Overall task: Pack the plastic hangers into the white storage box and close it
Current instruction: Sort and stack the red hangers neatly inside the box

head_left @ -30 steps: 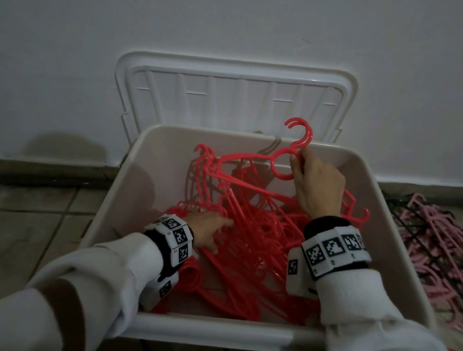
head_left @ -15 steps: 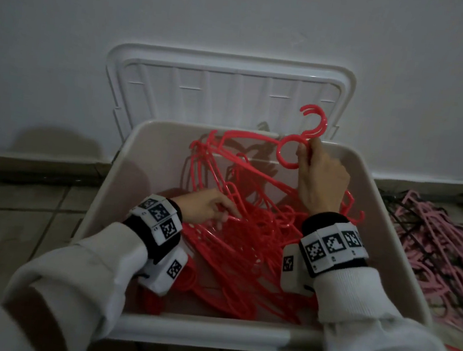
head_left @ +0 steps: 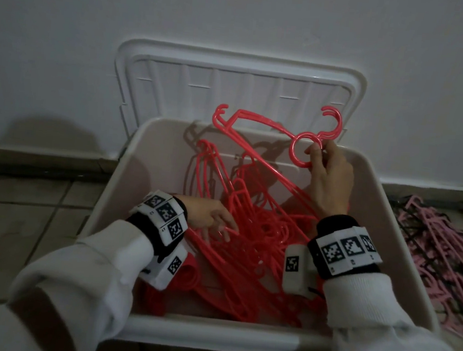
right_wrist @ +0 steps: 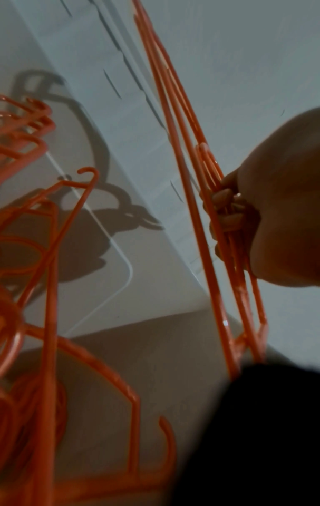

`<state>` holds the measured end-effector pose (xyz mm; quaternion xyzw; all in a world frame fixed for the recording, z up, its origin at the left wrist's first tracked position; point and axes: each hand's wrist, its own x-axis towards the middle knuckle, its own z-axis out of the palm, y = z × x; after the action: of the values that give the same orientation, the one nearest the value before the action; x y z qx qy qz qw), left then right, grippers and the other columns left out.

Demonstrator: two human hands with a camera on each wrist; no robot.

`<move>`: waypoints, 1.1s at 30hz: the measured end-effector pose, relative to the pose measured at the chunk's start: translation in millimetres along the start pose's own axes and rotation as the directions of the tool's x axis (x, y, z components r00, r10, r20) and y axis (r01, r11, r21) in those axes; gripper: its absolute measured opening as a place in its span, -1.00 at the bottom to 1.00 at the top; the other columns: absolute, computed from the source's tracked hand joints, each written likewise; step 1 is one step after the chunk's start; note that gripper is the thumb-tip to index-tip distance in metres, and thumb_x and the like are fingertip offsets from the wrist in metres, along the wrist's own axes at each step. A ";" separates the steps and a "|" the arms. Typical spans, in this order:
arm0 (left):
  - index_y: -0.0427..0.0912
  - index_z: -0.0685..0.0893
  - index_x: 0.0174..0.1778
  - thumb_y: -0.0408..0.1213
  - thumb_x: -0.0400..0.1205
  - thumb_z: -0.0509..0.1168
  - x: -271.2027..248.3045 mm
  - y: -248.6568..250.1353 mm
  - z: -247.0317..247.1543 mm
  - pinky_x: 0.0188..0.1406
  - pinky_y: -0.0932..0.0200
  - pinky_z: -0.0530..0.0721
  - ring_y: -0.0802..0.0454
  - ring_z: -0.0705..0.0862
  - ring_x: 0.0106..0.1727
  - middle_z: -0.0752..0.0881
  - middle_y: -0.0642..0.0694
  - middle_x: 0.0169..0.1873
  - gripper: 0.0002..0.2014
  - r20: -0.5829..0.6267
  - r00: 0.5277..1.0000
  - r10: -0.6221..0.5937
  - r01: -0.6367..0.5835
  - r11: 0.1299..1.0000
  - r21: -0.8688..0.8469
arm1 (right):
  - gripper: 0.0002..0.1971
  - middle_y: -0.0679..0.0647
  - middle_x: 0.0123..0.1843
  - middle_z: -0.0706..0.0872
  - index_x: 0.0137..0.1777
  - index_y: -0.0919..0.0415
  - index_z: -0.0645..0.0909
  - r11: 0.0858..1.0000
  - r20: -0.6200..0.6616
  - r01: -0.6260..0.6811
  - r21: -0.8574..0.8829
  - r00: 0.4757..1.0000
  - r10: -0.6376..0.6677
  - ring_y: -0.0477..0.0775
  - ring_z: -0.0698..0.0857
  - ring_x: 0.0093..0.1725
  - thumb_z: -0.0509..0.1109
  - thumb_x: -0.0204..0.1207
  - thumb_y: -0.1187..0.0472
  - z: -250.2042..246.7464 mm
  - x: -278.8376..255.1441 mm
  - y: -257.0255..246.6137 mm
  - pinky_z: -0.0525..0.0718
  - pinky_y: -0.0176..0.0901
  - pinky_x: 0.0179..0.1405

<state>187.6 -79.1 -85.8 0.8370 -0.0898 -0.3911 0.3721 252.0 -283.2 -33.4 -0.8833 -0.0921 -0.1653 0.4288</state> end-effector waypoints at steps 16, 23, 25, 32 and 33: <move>-0.28 0.57 0.34 -0.54 0.69 0.11 -11.1 -2.7 -24.7 -0.32 0.38 0.67 0.33 0.66 -0.38 0.71 -0.01 -0.24 -0.67 -0.412 0.901 0.133 -0.212 0.965 -0.153 | -0.71 0.25 -0.08 0.78 -0.02 0.28 0.69 0.995 0.015 -0.089 0.039 0.996 0.089 0.27 0.73 -0.03 0.20 0.64 0.10 1.0 4.6 8.3 0.64 0.19 0.03; -0.17 0.64 0.02 -0.43 0.74 0.07 -26.7 1.4 -33.8 -0.46 0.46 0.62 0.34 0.70 -0.44 0.76 0.17 -0.48 -0.77 -0.651 0.758 -0.031 -0.403 0.763 -0.506 | -0.72 0.23 -0.11 0.76 0.10 0.18 0.62 0.976 0.328 0.139 -0.168 0.941 -0.077 0.28 0.71 -0.05 0.19 0.64 0.02 8.1 -0.5 12.2 0.61 0.05 -0.07; -0.13 0.65 -0.03 -0.39 0.73 0.05 -30.5 3.9 -33.7 -0.38 0.37 0.71 0.29 0.75 -0.34 0.81 0.11 -0.36 -0.75 -0.598 0.801 -0.022 -0.430 0.673 -0.601 | -0.72 0.16 -0.14 0.74 0.16 0.17 0.60 0.970 0.301 0.175 -0.167 0.946 -0.119 0.26 0.70 -0.06 0.15 0.67 0.04 5.3 -1.5 8.5 0.51 -0.04 -0.14; -0.21 0.53 0.25 -0.57 0.70 -0.03 -35.0 6.4 -37.5 -0.75 0.51 0.39 0.35 0.58 -0.64 0.74 -0.05 -0.24 -0.66 -0.423 0.906 -0.030 -0.251 0.766 -0.592 | -0.47 0.10 0.05 0.62 0.13 0.17 0.59 0.872 0.405 0.338 -0.354 0.896 -0.183 0.20 0.57 0.10 -0.09 0.58 -0.14 1.1 -0.9 12.7 0.35 -0.04 0.00; -0.21 0.51 0.29 -0.57 0.69 -0.02 -35.5 7.6 -37.1 -0.74 0.51 0.40 0.36 0.57 -0.63 0.71 -0.10 -0.14 -0.65 -0.420 0.908 -0.013 -0.255 0.777 -0.575 | -0.44 0.09 0.08 0.61 0.15 0.16 0.59 0.849 0.440 0.370 -0.377 0.878 -0.188 0.17 0.53 0.14 -0.13 0.55 -0.15 4.4 -1.1 13.2 0.31 -0.03 0.05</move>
<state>191.4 -48.3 -44.2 0.7225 0.0666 -0.1935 0.6604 256.0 -288.0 -45.9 -0.9494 -0.2640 -0.0663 0.1568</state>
